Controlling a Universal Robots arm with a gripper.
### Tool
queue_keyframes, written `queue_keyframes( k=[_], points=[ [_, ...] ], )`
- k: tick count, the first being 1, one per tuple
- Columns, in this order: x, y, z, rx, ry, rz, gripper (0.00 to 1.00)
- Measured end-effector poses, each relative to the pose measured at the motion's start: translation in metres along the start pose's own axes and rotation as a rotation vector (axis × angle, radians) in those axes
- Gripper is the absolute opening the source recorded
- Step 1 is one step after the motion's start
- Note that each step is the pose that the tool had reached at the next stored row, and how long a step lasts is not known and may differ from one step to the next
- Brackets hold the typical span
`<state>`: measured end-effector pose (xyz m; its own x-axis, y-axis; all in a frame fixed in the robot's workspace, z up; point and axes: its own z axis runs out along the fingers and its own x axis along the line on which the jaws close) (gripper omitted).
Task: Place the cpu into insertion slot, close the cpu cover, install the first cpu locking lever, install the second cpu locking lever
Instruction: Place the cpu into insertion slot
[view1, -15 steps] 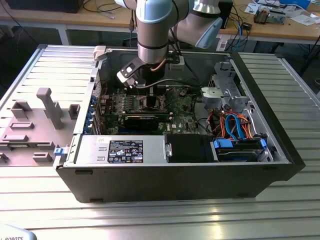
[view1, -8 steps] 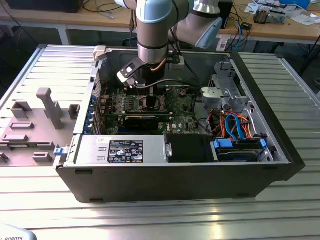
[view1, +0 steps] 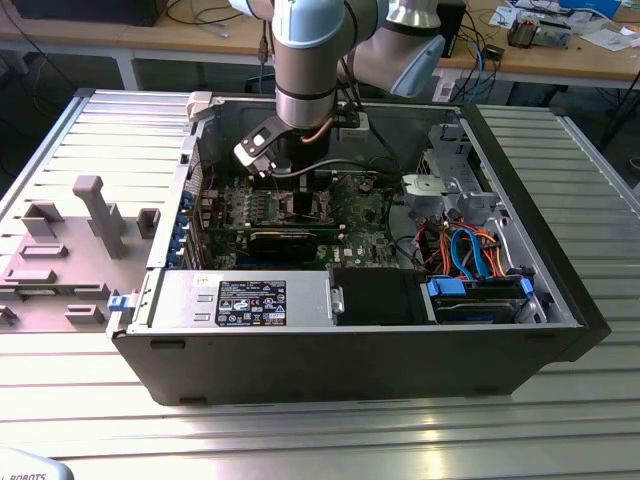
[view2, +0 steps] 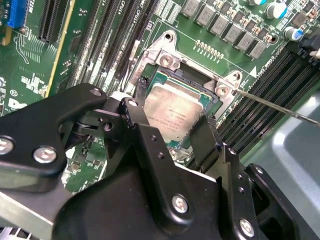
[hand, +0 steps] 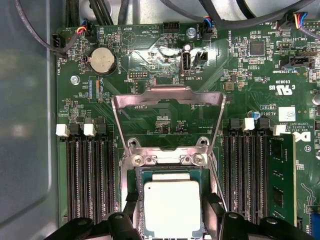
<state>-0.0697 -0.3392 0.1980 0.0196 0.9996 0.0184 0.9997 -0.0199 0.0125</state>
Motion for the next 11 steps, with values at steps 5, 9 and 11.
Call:
queue_keyframes(
  k=[5,9,11],
  points=[
    [0.0020,0.0000,-0.0030,-0.0005,0.0018,0.000,0.62],
    [0.0022,-0.0010,-0.0030,-0.0005,0.0020,0.000,0.62],
    [0.0022,-0.0012,-0.0030,-0.0005,0.0020,0.000,0.62]
  ],
)
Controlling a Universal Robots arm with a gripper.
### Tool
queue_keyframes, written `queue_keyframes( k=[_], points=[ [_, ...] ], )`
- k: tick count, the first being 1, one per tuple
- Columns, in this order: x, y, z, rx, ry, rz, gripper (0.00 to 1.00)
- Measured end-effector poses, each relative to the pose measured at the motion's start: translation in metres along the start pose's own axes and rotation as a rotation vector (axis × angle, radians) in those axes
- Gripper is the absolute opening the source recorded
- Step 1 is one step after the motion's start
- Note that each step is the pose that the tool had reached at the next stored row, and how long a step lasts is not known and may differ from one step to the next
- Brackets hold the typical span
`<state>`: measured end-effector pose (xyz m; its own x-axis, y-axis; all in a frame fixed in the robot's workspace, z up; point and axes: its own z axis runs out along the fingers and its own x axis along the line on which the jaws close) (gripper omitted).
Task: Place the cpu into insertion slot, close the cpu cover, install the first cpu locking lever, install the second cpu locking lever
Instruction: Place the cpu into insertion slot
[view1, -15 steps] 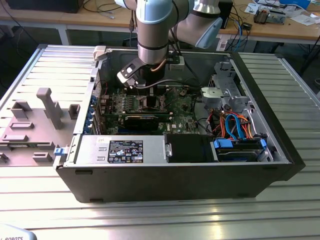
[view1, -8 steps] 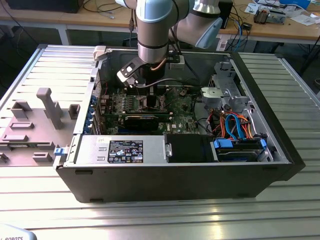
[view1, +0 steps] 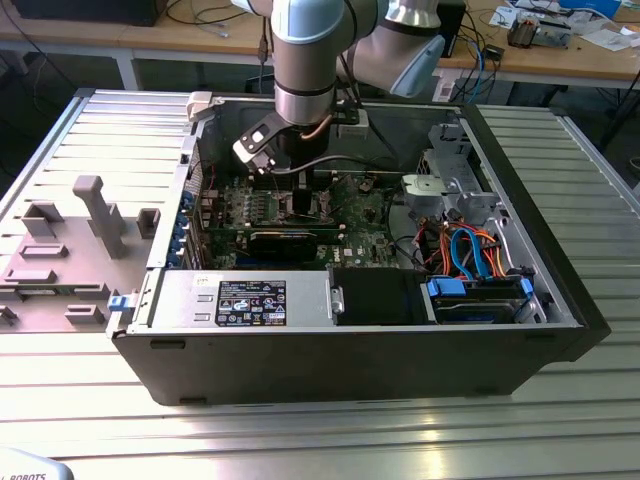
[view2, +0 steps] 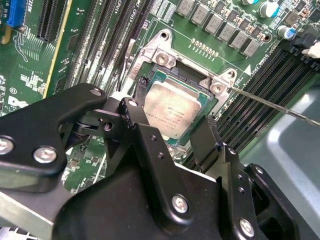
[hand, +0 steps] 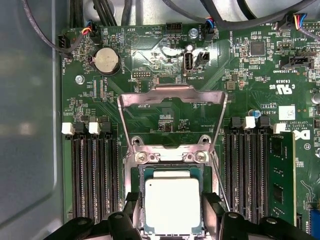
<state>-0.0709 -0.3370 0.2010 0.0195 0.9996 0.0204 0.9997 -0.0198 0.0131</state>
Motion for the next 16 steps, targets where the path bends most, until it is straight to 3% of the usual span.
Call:
queue_keyframes(
  k=[7,10,11,12,13,14,16],
  points=[
    [0.0000,-0.0001,-0.0056,0.0001,-0.0001,0.000,0.62],
    [0.0002,0.0014,-0.0122,0.0016,-0.0002,0.000,0.60],
    [0.0002,0.0037,-0.0123,0.0084,-0.0093,0.000,0.47],
    [0.0000,0.0076,-0.0040,0.0390,-0.0358,-0.044,0.11],
    [0.0004,0.0100,-0.0105,0.0455,-0.0341,-0.054,0.11],
    [0.0004,0.0116,-0.0191,0.0465,-0.0348,-0.054,0.11],
    [0.0005,0.0140,-0.0244,0.0486,-0.0337,-0.054,0.11]
  ],
)
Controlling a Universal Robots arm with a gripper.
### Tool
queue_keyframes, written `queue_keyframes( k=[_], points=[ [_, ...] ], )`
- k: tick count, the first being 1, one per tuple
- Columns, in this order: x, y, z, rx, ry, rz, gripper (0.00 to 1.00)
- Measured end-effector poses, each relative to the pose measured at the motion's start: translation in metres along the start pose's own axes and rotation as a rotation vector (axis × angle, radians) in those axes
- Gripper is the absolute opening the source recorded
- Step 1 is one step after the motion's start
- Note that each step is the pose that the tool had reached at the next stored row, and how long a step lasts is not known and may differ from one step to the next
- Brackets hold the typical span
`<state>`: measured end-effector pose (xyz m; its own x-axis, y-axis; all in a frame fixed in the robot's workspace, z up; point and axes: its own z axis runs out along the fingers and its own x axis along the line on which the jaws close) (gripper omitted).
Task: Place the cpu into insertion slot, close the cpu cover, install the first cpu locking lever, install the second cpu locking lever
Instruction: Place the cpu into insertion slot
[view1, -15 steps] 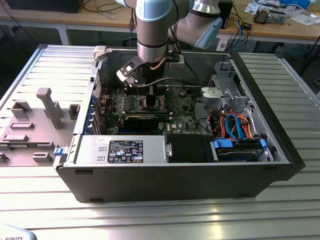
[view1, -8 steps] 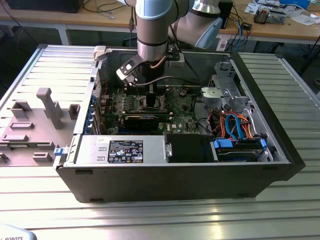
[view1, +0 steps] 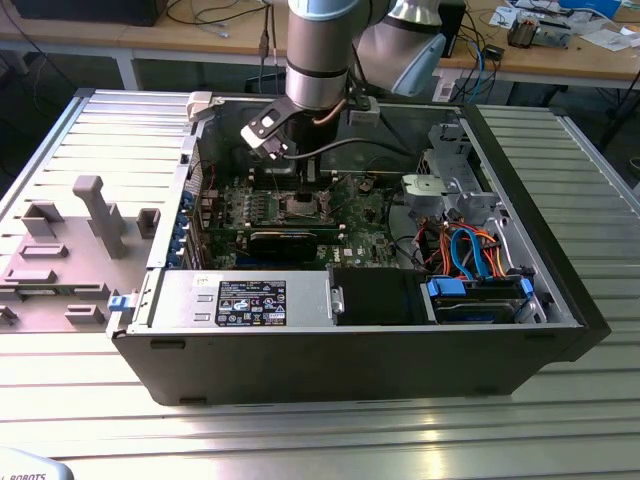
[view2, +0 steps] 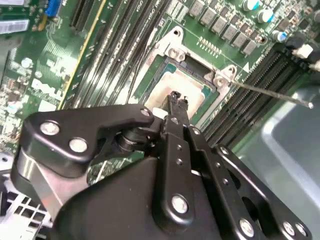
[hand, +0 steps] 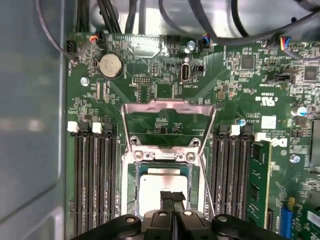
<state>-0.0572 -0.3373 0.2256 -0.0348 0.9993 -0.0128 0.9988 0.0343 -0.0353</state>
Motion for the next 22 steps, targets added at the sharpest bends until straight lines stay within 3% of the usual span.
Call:
queue_keyframes(
  k=[2,5,6,7,8,11,15,17,22],
  points=[
    [-0.0001,0.0023,-0.0032,0.0020,0.0040,0.000,0.11],
    [-0.0003,0.0046,-0.0103,0.0040,0.0171,-0.001,0.11],
    [-0.0004,0.0048,-0.0138,0.0042,0.0185,-0.002,0.11],
    [-0.0004,0.0047,-0.0180,0.0043,0.0189,-0.002,0.11],
    [-0.0005,0.0044,-0.0266,0.0042,0.0195,-0.003,0.11],
    [-0.0007,0.0039,-0.0410,0.0042,0.0194,-0.003,0.11],
    [-0.0009,0.0035,-0.0524,0.0043,0.0195,-0.003,0.11],
    [-0.0009,0.0034,-0.0558,0.0042,0.0196,-0.003,0.11],
    [-0.0009,0.0034,-0.0560,0.0042,0.0196,-0.003,0.11]
  ],
)
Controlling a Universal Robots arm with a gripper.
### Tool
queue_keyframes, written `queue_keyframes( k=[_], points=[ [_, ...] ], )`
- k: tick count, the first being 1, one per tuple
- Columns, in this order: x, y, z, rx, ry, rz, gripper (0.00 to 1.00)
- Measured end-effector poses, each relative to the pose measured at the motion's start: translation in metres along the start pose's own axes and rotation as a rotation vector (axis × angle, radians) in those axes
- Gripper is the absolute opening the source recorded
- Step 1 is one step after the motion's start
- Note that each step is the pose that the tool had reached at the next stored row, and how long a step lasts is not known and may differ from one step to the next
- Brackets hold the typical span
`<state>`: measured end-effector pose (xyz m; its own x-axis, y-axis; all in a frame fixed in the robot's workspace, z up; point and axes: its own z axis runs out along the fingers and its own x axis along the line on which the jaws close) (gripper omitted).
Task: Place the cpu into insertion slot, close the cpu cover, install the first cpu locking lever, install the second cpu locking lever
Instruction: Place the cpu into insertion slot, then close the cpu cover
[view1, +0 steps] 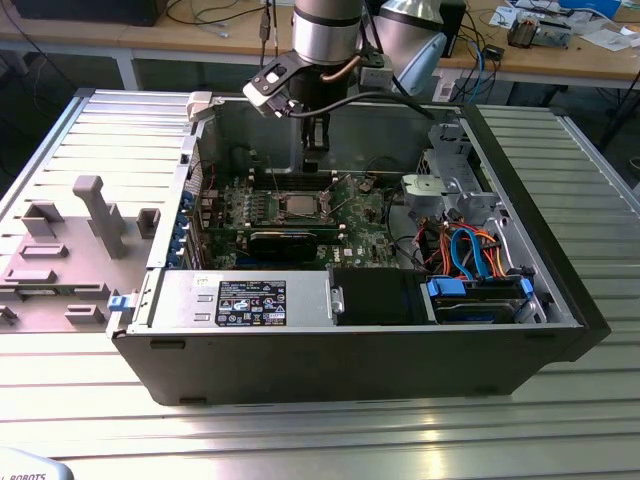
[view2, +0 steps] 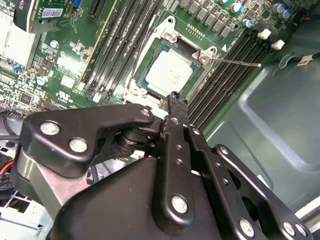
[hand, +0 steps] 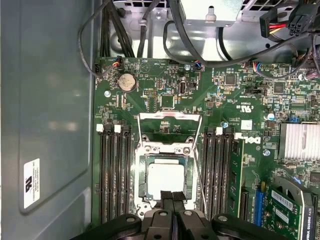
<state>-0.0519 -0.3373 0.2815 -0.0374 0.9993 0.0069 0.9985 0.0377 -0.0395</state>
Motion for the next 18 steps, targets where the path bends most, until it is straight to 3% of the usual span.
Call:
queue_keyframes(
  k=[9,18],
  points=[
    [-0.0007,0.0012,-0.0004,0.0002,-0.0002,0.000,0.11],
    [-0.0061,0.0306,-0.0014,0.0053,0.0015,0.000,0.11]
  ],
)
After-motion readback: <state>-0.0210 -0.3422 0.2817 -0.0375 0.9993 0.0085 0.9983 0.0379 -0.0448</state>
